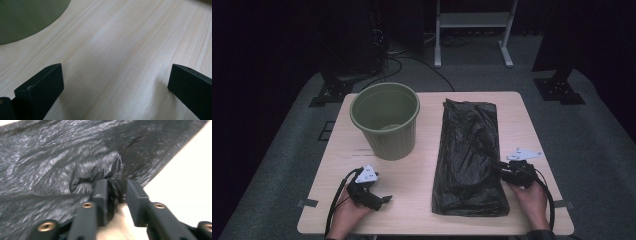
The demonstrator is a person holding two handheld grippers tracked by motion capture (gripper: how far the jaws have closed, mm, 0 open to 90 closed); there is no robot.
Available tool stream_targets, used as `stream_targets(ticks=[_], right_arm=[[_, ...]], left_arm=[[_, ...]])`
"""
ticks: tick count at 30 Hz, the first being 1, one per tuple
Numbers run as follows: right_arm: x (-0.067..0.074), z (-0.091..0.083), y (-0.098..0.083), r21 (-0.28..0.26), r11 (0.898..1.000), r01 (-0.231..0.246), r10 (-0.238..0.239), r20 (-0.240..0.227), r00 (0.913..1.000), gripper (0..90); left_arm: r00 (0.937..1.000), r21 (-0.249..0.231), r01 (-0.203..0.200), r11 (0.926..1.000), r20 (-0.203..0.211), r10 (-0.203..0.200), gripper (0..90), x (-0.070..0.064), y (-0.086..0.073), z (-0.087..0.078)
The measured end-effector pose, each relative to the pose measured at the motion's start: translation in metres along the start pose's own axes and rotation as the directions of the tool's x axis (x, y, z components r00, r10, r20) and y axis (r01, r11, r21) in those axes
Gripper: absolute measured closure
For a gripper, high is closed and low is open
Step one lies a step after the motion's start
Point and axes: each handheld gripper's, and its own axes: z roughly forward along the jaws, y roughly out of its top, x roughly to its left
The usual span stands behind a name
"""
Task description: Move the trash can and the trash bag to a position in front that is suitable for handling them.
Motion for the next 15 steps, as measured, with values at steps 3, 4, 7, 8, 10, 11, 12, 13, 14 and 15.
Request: stream_targets(ticks=[3, 4, 7, 8, 10, 11, 12, 13, 14, 15], right_arm=[[-0.002, -0.014, 0.001, -0.014, 1.0, -0.018, 0.018, 0.014, 0.9997, 57.2], [-0.002, -0.018, 0.002, -0.022, 1.0, -0.02, 0.02, 0.012, 0.9997, 56.4], [0.004, -0.031, 0.003, -0.054, 0.998, -0.023, 0.023, -0.001, 0.9997, 53.4], [0.008, -0.034, 0.003, -0.05, 0.999, -0.018, 0.018, -0.003, 0.9998, 52.7], [0.014, -0.038, 0.001, -0.046, 0.999, -0.018, 0.017, -0.012, 0.9998, 51.0], [0.017, -0.039, 0.0, -0.045, 0.999, -0.02, 0.019, -0.019, 0.9996, 50.9], [0.02, -0.041, -0.003, -0.042, 0.999, -0.02, 0.019, -0.023, 0.9995, 50.7], [0.024, -0.043, -0.006, -0.038, 0.999, -0.022, 0.021, -0.029, 0.9994, 49.6], [0.027, -0.043, -0.008, -0.038, 0.999, -0.021, 0.019, -0.034, 0.9992, 49.4], [0.031, -0.045, -0.01, -0.03, 0.999, -0.019, 0.018, -0.039, 0.9991, 47.9]], left_arm=[[1.0, 0.0, 0.0, 1.0, 0.0, 0.0, 0.0, 0.0, 0.0, 0.0], [1.0, 0.0, 0.001, 1.0, -0.001, -0.001, 0.0, 0.0, 0.0, 0.0], [1.0, 0.0, 0.003, 1.0, -0.004, -0.003, 0.0, 0.0, 0.0, 0.0], [1.0, 0.0, 0.004, 1.0, -0.004, -0.004, 0.0, 0.0, 0.0, 0.0], [1.0, 0.0, 0.004, 1.0, -0.004, -0.004, 0.0, 0.0, 0.0, 0.0], [1.0, 0.0, 0.004, 1.0, -0.004, -0.004, 0.0, 0.0, 0.0, 0.0], [1.0, 0.0, 0.004, 1.0, -0.005, -0.004, 0.0, 0.0, 0.0, 0.0], [1.0, 0.0, 0.004, 1.0, -0.005, -0.004, 0.0, 0.0, 0.0, 0.0], [1.0, 0.0, 0.004, 1.0, -0.005, -0.004, 0.0, 0.0, 0.0, 0.0], [1.0, 0.0, 0.004, 1.0, -0.005, -0.004, 0.0, 0.0, 0.0, 0.0]])
